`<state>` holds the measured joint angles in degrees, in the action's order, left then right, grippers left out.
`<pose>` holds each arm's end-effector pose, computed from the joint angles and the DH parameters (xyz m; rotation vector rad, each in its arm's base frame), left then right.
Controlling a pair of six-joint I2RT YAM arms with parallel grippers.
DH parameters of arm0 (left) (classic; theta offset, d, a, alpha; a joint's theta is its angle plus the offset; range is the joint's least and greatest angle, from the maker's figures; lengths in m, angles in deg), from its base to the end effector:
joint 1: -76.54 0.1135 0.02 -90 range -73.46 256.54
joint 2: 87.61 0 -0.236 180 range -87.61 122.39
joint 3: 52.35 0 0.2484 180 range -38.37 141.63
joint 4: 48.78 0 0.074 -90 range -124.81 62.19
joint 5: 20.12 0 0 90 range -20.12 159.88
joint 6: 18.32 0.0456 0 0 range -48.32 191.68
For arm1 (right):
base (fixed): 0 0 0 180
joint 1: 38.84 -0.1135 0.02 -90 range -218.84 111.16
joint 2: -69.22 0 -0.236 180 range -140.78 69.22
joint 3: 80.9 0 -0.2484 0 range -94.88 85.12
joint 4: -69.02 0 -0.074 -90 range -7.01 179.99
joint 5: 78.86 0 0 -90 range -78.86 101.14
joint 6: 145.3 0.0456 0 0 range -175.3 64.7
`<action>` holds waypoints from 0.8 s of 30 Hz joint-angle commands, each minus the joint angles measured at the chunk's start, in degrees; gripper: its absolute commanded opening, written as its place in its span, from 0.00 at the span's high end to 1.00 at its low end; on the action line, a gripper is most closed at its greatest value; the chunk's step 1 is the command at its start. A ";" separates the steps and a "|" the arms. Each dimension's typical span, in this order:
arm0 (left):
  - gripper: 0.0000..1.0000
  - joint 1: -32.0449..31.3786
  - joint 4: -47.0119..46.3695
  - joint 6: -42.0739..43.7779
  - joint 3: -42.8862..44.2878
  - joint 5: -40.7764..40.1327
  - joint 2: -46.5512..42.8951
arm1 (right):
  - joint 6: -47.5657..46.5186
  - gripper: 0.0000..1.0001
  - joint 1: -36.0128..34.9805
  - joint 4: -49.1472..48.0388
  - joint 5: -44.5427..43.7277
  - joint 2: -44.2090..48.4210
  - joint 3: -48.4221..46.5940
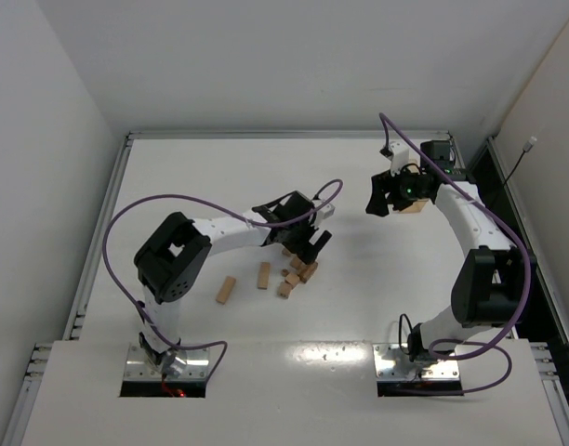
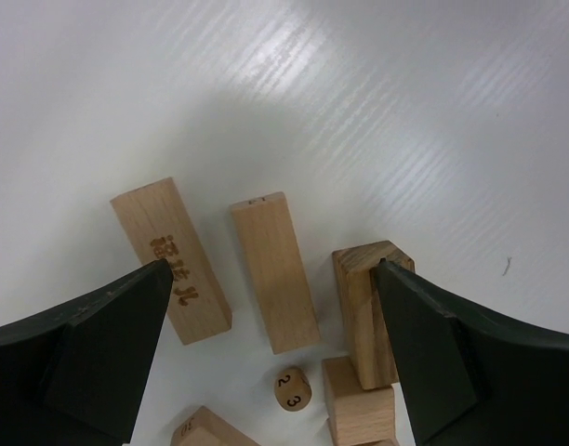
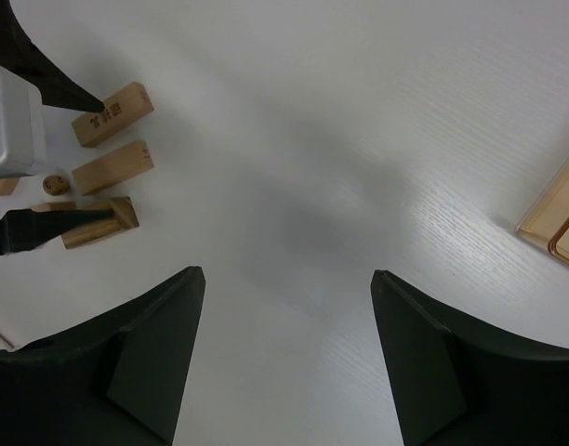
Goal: Build the wood block tower
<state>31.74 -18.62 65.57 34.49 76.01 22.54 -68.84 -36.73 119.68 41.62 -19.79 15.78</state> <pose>0.2807 -0.2856 0.1409 0.8933 2.4076 -0.4883 0.3265 0.0111 0.2305 -0.4427 2.4061 0.5577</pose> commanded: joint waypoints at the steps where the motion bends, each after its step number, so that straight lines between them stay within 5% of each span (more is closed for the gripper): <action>1: 0.11 -0.47 2.10 0.04 -1.67 -12.96 -0.20 | -1.05 0.31 -0.18 -0.39 1.51 -0.02 -0.44; 16: 0.11 -1.00 2.09 -0.48 0.70 -15.18 -1.26 | -1.05 0.31 -0.18 -0.39 1.51 -0.02 0.08; 24: 0.11 -1.00 2.10 -0.48 0.70 -9.48 -0.64 | -1.05 0.31 -0.18 -0.39 1.51 -0.02 -0.44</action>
<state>31.11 -16.61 65.02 34.35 63.75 21.90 -68.86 -36.73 119.70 41.62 -19.79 15.80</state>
